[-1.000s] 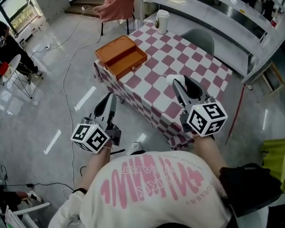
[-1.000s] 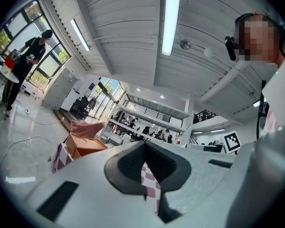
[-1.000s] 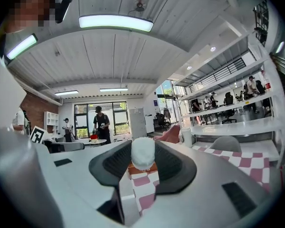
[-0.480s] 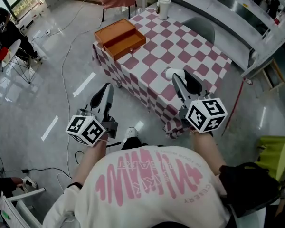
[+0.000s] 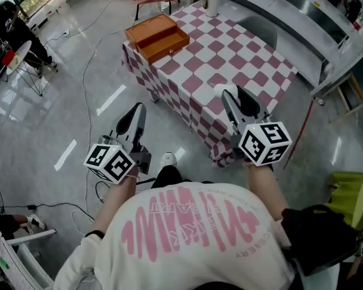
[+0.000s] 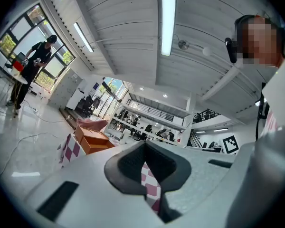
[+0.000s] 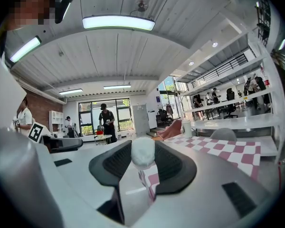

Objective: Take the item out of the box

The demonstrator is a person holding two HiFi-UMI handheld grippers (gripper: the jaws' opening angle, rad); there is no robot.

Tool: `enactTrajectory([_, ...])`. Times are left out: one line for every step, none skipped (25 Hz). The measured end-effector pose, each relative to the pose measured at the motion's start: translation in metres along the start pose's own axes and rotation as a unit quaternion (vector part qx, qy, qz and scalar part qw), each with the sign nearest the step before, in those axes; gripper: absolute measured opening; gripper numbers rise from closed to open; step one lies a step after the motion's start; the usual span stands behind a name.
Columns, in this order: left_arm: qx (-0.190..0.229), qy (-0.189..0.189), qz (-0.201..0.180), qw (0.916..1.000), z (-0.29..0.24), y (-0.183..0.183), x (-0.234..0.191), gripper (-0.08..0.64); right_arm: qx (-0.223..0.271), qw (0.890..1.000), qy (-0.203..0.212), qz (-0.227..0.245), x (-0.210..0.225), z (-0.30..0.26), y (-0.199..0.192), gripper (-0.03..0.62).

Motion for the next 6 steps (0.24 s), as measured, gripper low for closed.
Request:
enactTrajectory([0.000, 0.000, 0.000, 1.0000, 0.003, 0.000, 0.001, 0.008, 0.001, 1.000, 0.000, 0.000, -0.001, 0.002, 0.000, 0.150])
enactTrajectory([-0.001, 0.000, 0.000, 1.0000, 0.005, -0.001, 0.002, 0.008, 0.001, 1.000, -0.001, 0.000, -0.001, 0.003, 0.000, 0.150])
enactTrajectory([-0.001, 0.001, 0.000, 1.0000, 0.007, -0.001, 0.003, 0.007, 0.002, 1.000, -0.002, 0.001, -0.001, 0.004, 0.000, 0.150])
enactTrajectory([-0.001, 0.001, 0.001, 1.0000, 0.009, -0.002, 0.003, 0.007, 0.002, 1.000, -0.002, 0.002, -0.001, 0.005, 0.000, 0.150])
enactTrajectory([-0.002, 0.002, 0.002, 1.0000, 0.011, -0.003, 0.003, 0.008, 0.001, 1.000, -0.003, 0.003, -0.001, 0.006, -0.001, 0.150])
enactTrajectory([-0.002, 0.004, 0.003, 1.0000, 0.013, -0.005, 0.003, 0.007, 0.000, 1.000, -0.003, 0.003, -0.002, 0.007, -0.001, 0.150])
Point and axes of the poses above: the fingertips, and each gripper's own axes: z backward along the fingers, x to its right, y out of its top, the point moved 5 cm from there along z, backward along the fingers, and after that the axes turned 12 degrees about -z, right-handed, at the moved point
